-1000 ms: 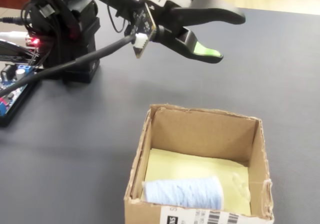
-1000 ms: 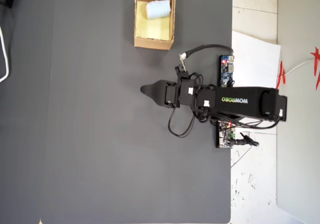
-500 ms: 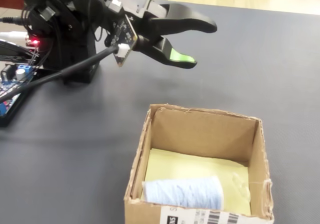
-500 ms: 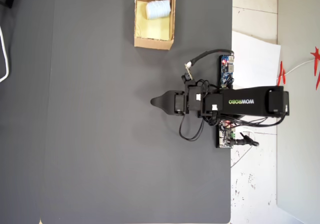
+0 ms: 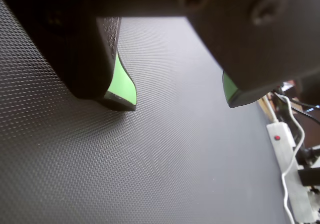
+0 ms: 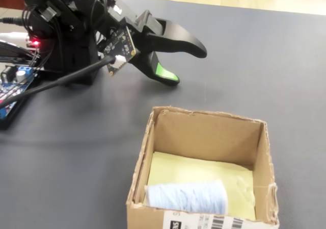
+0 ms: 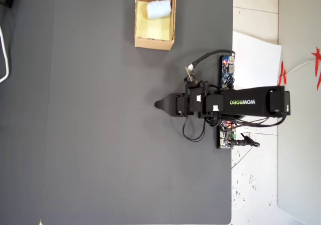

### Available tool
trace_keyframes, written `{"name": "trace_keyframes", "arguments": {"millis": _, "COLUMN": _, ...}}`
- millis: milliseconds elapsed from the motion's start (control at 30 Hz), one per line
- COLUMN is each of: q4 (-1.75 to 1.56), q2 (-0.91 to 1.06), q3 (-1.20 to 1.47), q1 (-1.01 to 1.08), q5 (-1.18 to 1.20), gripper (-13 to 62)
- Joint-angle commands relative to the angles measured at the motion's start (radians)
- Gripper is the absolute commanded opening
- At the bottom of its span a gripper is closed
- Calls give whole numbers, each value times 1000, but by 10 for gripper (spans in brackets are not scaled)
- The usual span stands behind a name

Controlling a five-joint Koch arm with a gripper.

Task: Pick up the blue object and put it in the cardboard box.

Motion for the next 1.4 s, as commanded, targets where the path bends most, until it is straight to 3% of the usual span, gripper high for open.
{"name": "trace_keyframes", "arguments": {"millis": 0, "q4": 98, "q2": 89, "q3": 40, "q1": -3, "q5": 18, "gripper": 340}}
{"name": "trace_keyframes", "arguments": {"millis": 1367, "q4": 100, "q2": 84, "q3": 40, "q1": 38, "q5": 21, "gripper": 340}}
